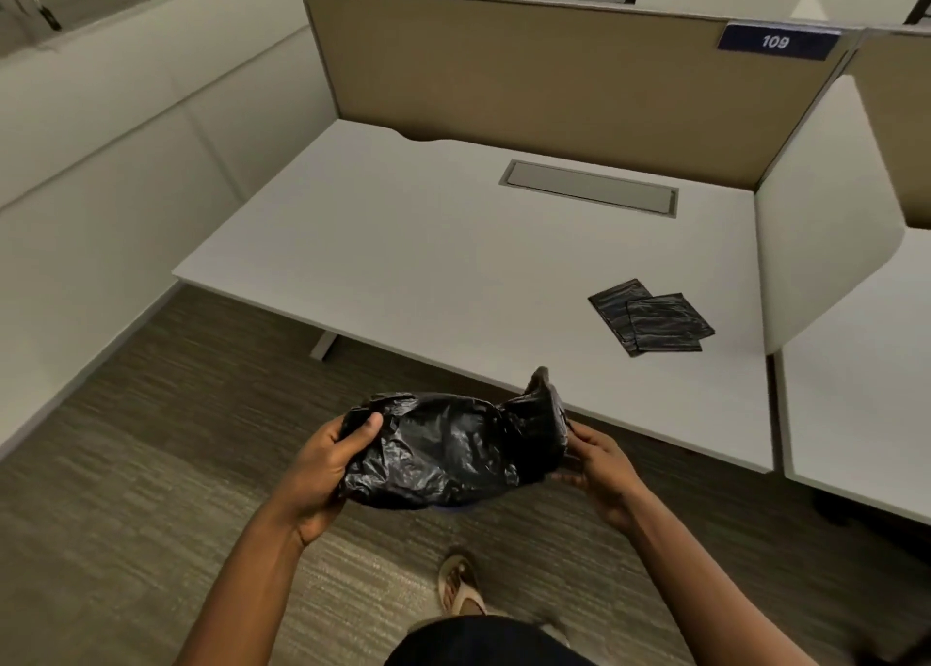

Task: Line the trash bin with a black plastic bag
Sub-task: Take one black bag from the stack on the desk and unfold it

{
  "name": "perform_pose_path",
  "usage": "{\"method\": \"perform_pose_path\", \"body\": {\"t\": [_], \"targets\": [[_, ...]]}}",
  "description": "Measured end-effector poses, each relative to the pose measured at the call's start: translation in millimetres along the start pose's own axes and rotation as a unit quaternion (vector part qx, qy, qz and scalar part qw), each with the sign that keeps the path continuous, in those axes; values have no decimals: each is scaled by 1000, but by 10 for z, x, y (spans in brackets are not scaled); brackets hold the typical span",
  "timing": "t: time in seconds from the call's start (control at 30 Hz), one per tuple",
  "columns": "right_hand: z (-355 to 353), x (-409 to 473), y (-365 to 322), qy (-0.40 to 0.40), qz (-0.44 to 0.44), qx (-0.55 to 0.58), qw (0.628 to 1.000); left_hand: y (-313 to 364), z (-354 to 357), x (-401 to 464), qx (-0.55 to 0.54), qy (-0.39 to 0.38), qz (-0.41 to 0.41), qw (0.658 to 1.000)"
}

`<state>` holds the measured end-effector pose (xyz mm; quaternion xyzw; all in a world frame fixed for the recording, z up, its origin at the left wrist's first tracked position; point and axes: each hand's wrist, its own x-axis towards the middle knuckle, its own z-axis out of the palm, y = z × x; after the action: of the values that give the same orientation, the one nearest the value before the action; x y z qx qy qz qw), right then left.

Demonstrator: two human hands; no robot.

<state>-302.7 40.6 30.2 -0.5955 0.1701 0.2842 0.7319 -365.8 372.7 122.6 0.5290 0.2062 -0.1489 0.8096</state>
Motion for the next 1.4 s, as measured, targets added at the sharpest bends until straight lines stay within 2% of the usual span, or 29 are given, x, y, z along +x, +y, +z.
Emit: {"method": "perform_pose_path", "body": {"t": [0.17,0.3,0.6,0.67,0.73,0.77,0.87,0.9,0.97,1.07,1.2,1.27,1.4], "targets": [[-502,-93,313,86,15,79,993,96,-58,-203,-2,79,36,996],[-814,-84,545,132,47,74,987,134,-110,-418,-23,110,68,991],[-711,-136,793,165,105,-96,976,117,-266,-623,-34,103,69,992],[-561,-183,735,180,65,-188,963,67,-189,-545,-29,108,65,992],[-291,-331,582,179,-23,-279,943,-28,-17,-468,-11,102,62,993],[-105,-430,484,165,-76,-280,943,-88,73,-435,3,94,59,994],[572,-785,217,47,-238,-253,937,-236,257,-342,40,41,54,997],[806,-896,152,0,-278,-265,923,-257,281,-325,53,15,46,997],[1196,-1014,81,-44,-330,-317,888,-261,259,-305,80,-31,16,996],[1484,-960,122,-11,-373,-346,861,-216,91,-315,127,-85,-14,988],[1553,-924,249,71,-375,-281,881,-103,-216,-330,110,-138,-22,984],[1538,-938,340,103,-381,-252,883,-80,-323,-328,67,-102,-20,992],[1522,-1095,535,151,-421,-275,851,-113,-448,-263,31,55,7,998]]}}
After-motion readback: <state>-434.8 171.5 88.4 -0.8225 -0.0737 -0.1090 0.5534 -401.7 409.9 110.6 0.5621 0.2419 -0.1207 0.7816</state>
